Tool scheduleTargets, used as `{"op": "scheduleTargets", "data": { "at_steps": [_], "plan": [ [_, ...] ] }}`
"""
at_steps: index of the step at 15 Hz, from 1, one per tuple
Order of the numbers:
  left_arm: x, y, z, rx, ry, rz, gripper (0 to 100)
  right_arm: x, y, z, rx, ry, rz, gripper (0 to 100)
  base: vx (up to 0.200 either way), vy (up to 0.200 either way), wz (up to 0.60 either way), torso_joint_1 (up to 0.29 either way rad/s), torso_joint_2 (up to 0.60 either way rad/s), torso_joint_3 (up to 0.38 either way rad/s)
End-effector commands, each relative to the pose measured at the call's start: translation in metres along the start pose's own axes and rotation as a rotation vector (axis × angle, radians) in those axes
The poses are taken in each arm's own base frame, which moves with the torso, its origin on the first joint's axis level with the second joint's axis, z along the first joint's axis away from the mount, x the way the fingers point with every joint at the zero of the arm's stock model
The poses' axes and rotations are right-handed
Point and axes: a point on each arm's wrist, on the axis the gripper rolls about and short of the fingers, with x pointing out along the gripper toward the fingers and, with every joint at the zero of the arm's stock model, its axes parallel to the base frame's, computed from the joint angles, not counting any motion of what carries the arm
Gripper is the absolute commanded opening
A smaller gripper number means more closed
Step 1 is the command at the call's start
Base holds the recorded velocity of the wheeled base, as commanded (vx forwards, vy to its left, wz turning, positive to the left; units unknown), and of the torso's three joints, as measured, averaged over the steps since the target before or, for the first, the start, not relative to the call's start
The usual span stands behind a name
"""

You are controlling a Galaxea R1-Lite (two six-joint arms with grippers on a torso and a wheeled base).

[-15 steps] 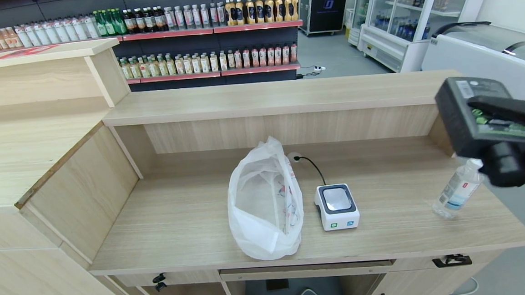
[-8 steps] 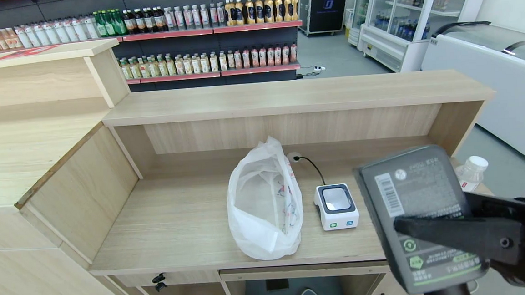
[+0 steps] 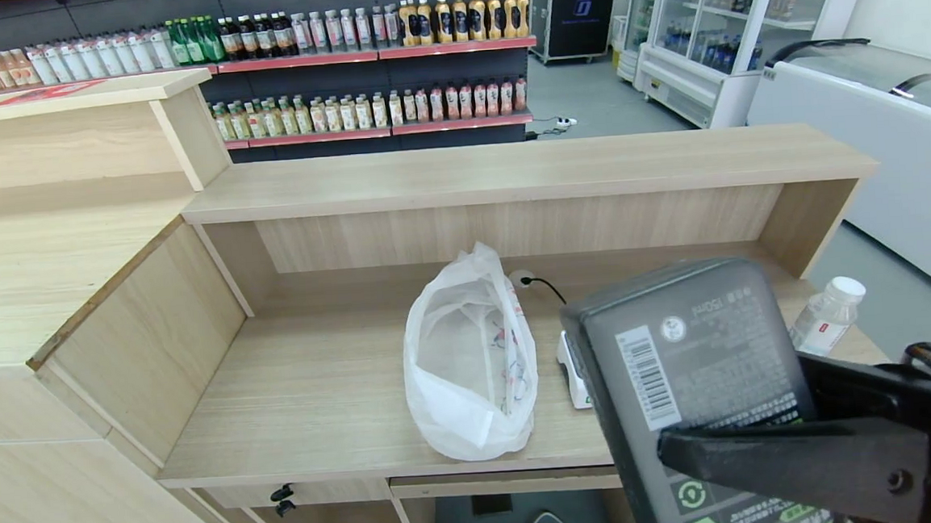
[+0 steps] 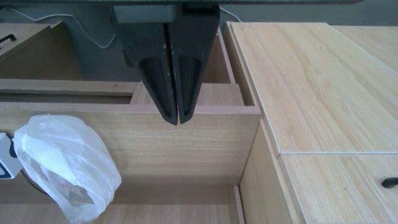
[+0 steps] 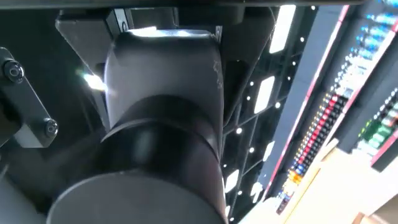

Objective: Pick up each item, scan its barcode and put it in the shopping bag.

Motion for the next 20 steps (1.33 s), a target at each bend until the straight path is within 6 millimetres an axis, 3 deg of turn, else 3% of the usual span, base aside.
{"op": "scheduleTargets", "data": {
  "at_steps": [1,6,14,20],
  "plan": [
    [0.000,0.000,0.000,0.000,0.000,0.001,0,0.007,0.006,0.003,0.036,-0.012,-0.003,0,0.000,0.000,0.00,0.000,0.00,0.000],
    [0.000,0.000,0.000,0.000,0.000,0.001,0,0.019,0.013,0.002,0.124,0.074,-0.034,0,0.000,0.000,0.00,0.000,0.00,0.000],
    [0.000,0.000,0.000,0.000,0.000,0.001,0,0.036,0.045,0.025,0.204,0.050,0.105,0,0.000,0.000,0.00,0.000,0.00,0.000],
    [0.000,0.000,0.000,0.000,0.000,0.001,0,0.049,0.049,0.039,0.233,0.047,0.162,0,0.000,0.000,0.00,0.000,0.00,0.000]
  ]
}}
